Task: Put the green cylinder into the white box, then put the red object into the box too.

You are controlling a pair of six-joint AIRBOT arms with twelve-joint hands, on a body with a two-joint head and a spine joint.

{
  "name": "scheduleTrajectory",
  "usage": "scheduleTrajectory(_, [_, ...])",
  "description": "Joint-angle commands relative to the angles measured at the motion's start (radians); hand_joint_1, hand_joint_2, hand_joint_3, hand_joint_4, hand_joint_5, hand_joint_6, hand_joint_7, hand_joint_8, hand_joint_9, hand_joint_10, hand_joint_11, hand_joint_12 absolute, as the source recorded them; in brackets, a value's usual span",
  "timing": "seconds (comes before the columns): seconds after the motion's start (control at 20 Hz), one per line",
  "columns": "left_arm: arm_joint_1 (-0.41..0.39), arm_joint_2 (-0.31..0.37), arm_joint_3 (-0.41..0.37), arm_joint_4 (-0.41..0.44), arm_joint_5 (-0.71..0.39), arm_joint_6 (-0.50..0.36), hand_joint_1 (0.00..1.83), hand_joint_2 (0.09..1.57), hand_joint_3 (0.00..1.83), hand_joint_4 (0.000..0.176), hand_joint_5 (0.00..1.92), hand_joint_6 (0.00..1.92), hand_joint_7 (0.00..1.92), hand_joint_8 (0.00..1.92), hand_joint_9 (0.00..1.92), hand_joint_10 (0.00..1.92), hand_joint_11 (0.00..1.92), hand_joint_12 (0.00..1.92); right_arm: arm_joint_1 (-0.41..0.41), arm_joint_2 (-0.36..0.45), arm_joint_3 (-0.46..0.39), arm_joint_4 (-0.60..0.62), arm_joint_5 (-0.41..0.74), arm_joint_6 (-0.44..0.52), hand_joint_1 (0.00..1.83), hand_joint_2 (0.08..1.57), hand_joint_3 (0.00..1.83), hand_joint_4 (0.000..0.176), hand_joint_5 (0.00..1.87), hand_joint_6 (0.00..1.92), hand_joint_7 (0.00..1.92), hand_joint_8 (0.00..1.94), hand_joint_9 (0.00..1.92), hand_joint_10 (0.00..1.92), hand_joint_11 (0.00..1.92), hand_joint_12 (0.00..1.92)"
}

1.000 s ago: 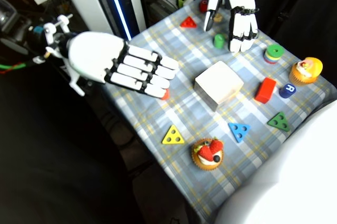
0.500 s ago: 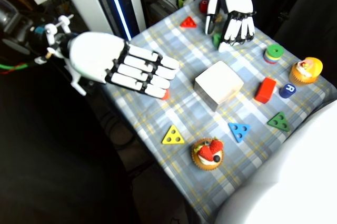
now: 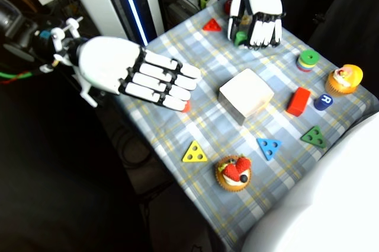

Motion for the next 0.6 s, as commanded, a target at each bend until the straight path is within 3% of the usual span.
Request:
scheduleTrajectory(0.0, [-0.022,0.005,-0.005,0.051,-0.134,-0.003,1.23,1.21,0.00,0.000,0.77,1.06,0.86,1.48,0.59,1.81,0.17,1.92,0.005,0.000,0.005,-0.010,0.124,0.006,0.56,1.19,0.00,0.036,0.00,0.00,0.00,0.00,0.00,0.00,0.00,0.00])
scheduleTrajectory(0.05, [-0.034,0.005,-0.005,0.066,-0.135,-0.003,1.22,1.21,0.00,0.000,0.77,1.06,0.84,1.51,0.58,1.85,0.17,1.92,0.005,0.000,0.005,-0.009,0.125,0.008,0.56,1.19,0.00,0.047,0.00,0.00,0.00,0.00,0.00,0.00,0.00,0.00])
scheduleTrajectory(0.1, [-0.055,0.004,-0.002,0.080,-0.134,-0.003,1.22,1.21,0.00,0.000,0.77,1.09,0.85,1.49,0.56,1.83,0.13,1.92,0.005,0.000,0.005,-0.009,0.125,0.009,0.56,1.19,0.00,0.040,0.00,0.00,0.00,0.00,0.00,0.00,0.00,0.00])
scheduleTrajectory(0.15, [-0.071,0.001,0.002,0.086,-0.134,-0.003,1.21,1.23,0.00,0.000,0.76,1.09,0.80,1.58,0.55,1.90,0.16,1.92,0.005,0.000,0.005,-0.009,0.126,0.009,0.56,1.19,0.00,0.038,0.00,0.00,0.00,0.00,0.00,0.00,0.00,0.00])
scheduleTrajectory(0.2, [-0.100,-0.007,0.015,0.096,-0.130,-0.003,1.14,1.21,0.00,0.000,0.80,1.21,0.76,1.72,0.62,1.92,0.23,1.92,0.005,0.000,0.005,-0.009,0.127,0.011,0.56,1.19,0.00,0.028,0.00,0.00,0.00,0.00,0.00,0.00,0.00,0.00])
scheduleTrajectory(0.25, [-0.120,-0.015,0.024,0.098,-0.124,-0.003,1.18,1.25,0.00,0.000,0.73,1.15,0.74,1.69,0.63,1.92,0.25,1.92,0.005,0.000,0.005,-0.009,0.128,0.012,0.56,1.19,0.00,0.028,0.00,0.00,0.00,0.00,0.00,0.00,0.00,0.00])
scheduleTrajectory(0.3, [-0.156,-0.032,0.044,0.105,-0.107,-0.003,1.21,1.23,0.00,0.000,0.74,1.14,0.82,1.54,0.60,1.77,0.13,1.92,0.004,-0.001,0.005,-0.009,0.128,0.012,0.55,1.20,0.00,0.015,0.00,0.00,0.00,0.00,0.00,0.00,0.00,0.00])
scheduleTrajectory(0.35, [-0.183,-0.049,0.064,0.108,-0.093,-0.003,1.22,1.22,0.00,0.000,0.75,1.09,0.83,1.53,0.75,1.82,0.41,1.92,0.003,-0.001,0.005,-0.009,0.129,0.012,0.54,1.20,0.00,0.015,0.00,0.00,0.00,0.00,0.00,0.00,0.00,0.00])
scheduleTrajectory(0.5, [-0.275,-0.104,0.134,0.108,-0.030,-0.004,1.21,1.23,0.00,0.000,0.73,1.12,0.82,1.55,0.85,1.85,0.80,1.92,0.003,-0.003,0.007,-0.009,0.130,0.012,0.54,1.20,0.00,0.017,0.00,0.00,0.00,0.00,0.00,0.00,0.00,0.00])
scheduleTrajectory(0.55, [-0.305,-0.125,0.159,0.106,-0.003,-0.004,1.20,1.25,0.01,0.000,0.71,1.33,0.75,1.49,0.93,1.91,0.99,1.92,0.003,-0.005,0.008,-0.009,0.131,0.012,0.56,1.19,0.00,0.009,0.00,0.00,0.00,0.00,0.00,0.00,0.00,0.00])
